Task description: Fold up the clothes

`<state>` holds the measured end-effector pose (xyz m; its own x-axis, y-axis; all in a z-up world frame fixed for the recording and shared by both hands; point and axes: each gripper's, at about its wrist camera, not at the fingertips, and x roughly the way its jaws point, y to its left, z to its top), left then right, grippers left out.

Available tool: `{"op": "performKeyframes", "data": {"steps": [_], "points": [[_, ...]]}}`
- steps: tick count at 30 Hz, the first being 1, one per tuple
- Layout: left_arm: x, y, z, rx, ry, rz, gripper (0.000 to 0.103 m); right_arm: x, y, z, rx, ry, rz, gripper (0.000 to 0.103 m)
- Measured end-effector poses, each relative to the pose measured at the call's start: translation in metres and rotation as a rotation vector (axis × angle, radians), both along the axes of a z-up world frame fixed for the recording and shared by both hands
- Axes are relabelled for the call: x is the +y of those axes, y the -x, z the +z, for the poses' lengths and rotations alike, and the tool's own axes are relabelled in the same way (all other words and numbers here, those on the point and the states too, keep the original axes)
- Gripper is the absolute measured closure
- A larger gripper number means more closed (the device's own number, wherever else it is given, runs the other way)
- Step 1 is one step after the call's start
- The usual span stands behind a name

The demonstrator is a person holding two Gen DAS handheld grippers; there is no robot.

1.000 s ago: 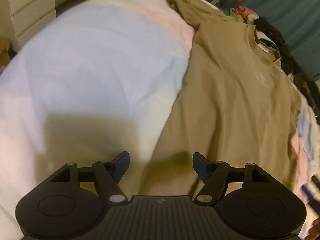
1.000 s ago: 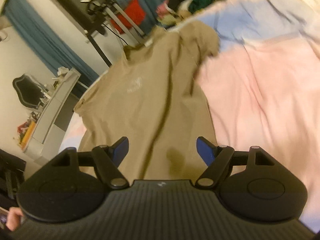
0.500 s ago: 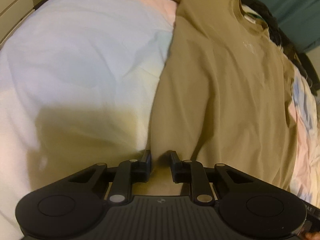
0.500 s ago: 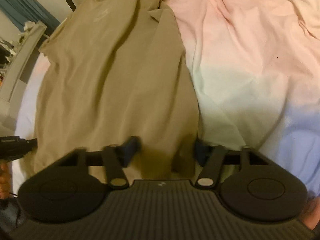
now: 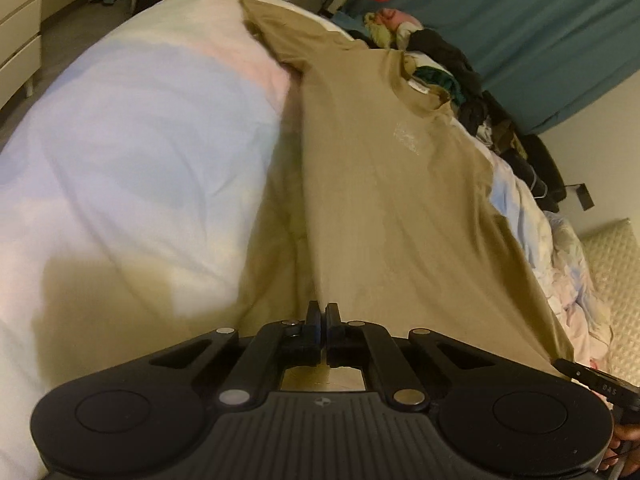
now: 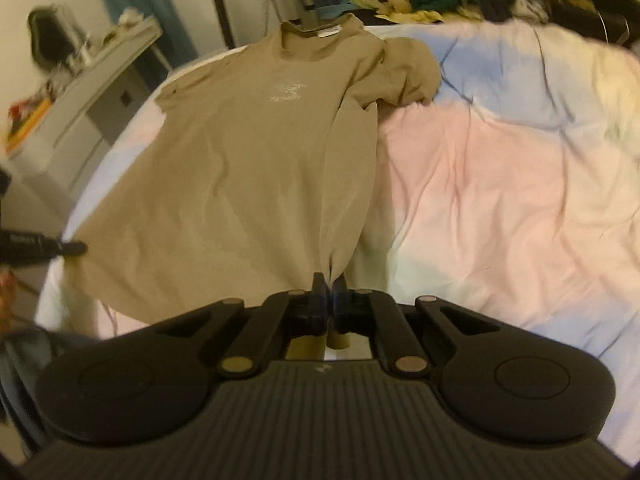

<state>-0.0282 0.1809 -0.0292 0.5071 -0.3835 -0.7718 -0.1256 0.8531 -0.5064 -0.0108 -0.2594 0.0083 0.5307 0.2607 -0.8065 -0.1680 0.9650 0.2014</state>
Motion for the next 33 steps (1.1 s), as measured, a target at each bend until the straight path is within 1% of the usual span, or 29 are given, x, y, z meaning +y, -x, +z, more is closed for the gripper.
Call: {"op": "performKeyframes", "data": {"steps": [1,2,4,6,7,8,10,11,12,13,14,15,16,17,19,21,23,26,29,32,33], "points": [[-0.002,0.003,-0.002,0.015,-0.014,-0.002,0.102,0.002,0.001,-0.003,0.015,0.015,0.010,0.098],[-0.008,-0.003,-0.012,0.033,-0.031,-0.003,0.101,0.003,0.001,-0.009,0.036,0.025,0.015,0.098],[-0.012,-0.002,-0.012,0.060,-0.069,-0.009,0.101,0.004,0.003,-0.024,0.079,0.038,0.018,0.097],[-0.013,-0.001,-0.008,0.067,-0.106,-0.016,0.100,0.002,0.003,-0.039,0.107,0.035,-0.017,0.097],[-0.014,0.002,-0.005,0.068,-0.126,-0.018,0.098,0.001,0.003,-0.044,0.116,0.036,-0.036,0.095],[-0.015,0.004,-0.002,0.068,-0.146,-0.021,0.094,0.001,0.003,-0.046,0.118,0.037,-0.048,0.094],[-0.019,0.003,0.004,0.051,-0.175,-0.031,0.076,0.001,0.005,-0.044,0.108,0.030,-0.063,0.093],[-0.021,0.002,0.006,0.036,-0.193,-0.034,0.059,0.000,0.007,-0.041,0.094,0.018,-0.068,0.089],[-0.024,0.001,0.009,0.019,-0.211,-0.038,0.047,0.000,0.009,-0.037,0.081,0.006,-0.073,0.083],[-0.027,0.001,0.014,-0.014,-0.235,-0.038,0.043,-0.002,0.009,-0.033,0.064,-0.011,-0.081,0.055],[-0.030,0.001,0.020,-0.048,-0.258,-0.039,0.038,-0.004,0.010,-0.029,0.036,-0.030,-0.097,0.028],[-0.036,0.001,0.026,-0.081,-0.276,-0.038,0.030,-0.005,0.010,-0.024,0.000,-0.043,-0.115,0.020],[-0.042,0.001,0.032,-0.113,-0.291,-0.029,0.026,-0.006,0.010,-0.019,-0.038,-0.053,-0.133,0.017],[-0.049,0.002,0.039,-0.145,-0.299,-0.022,0.020,-0.006,0.008,-0.016,-0.069,-0.058,-0.143,0.019],[-0.066,-0.001,0.048,-0.208,-0.308,-0.014,0.019,-0.005,-0.001,-0.011,-0.131,-0.072,-0.167,0.018],[-0.084,0.000,0.063,-0.263,-0.300,-0.007,0.012,-0.004,-0.010,-0.007,-0.206,-0.080,-0.203,0.018],[-0.101,-0.005,0.072,-0.328,-0.301,0.001,0.007,0.000,-0.021,-0.005,-0.285,-0.076,-0.230,0.018],[-0.133,-0.011,0.080,-0.423,-0.345,0.019,0.003,0.011,-0.040,-0.005,-0.395,-0.070,-0.254,0.018],[-0.162,-0.017,0.079,-0.490,-0.382,0.026,0.002,0.019,-0.062,-0.012,-0.457,-0.120,-0.266,0.018],[-0.182,-0.023,0.069,-0.521,-0.419,0.028,0.002,0.018,-0.088,-0.027,-0.470,-0.201,-0.281,0.018],[-0.184,-0.027,0.062,-0.520,-0.431,0.030,0.002,0.015,-0.096,-0.033,-0.473,-0.226,-0.288,0.018]]}}
